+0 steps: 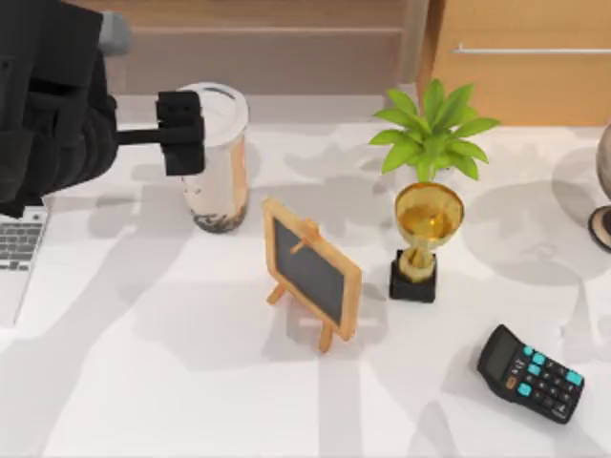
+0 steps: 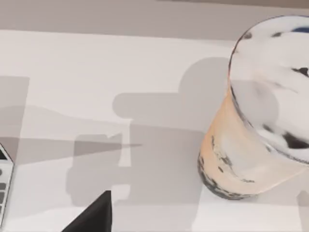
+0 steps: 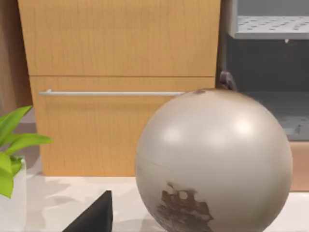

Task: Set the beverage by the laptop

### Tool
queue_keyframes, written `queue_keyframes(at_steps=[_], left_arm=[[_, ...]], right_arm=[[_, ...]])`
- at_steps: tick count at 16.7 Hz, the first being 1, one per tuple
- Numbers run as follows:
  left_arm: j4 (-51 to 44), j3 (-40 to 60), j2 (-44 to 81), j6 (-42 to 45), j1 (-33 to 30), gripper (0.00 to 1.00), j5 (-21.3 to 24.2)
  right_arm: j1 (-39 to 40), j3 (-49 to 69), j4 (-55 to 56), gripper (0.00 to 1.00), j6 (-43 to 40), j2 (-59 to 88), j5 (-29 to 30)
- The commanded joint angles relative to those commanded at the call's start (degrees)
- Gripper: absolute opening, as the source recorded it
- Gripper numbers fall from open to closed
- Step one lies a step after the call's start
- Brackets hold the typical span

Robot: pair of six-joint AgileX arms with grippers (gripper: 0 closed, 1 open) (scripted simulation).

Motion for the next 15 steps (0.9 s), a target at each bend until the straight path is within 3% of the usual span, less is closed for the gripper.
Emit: queue_keyframes(at_steps=[6,15], left_arm=[[-5.54,13.22,18.34,-4.42,-5.80,1.00,-3.21],[-3.53,14.38,21.83,-4.02,-5.44,1.00,-2.96]], right_arm=[[0.00,0.00,0.00,1.00,0.00,0.00,0.00],[0.00,0.00,0.00,1.00,0.00,0.00,0.00]])
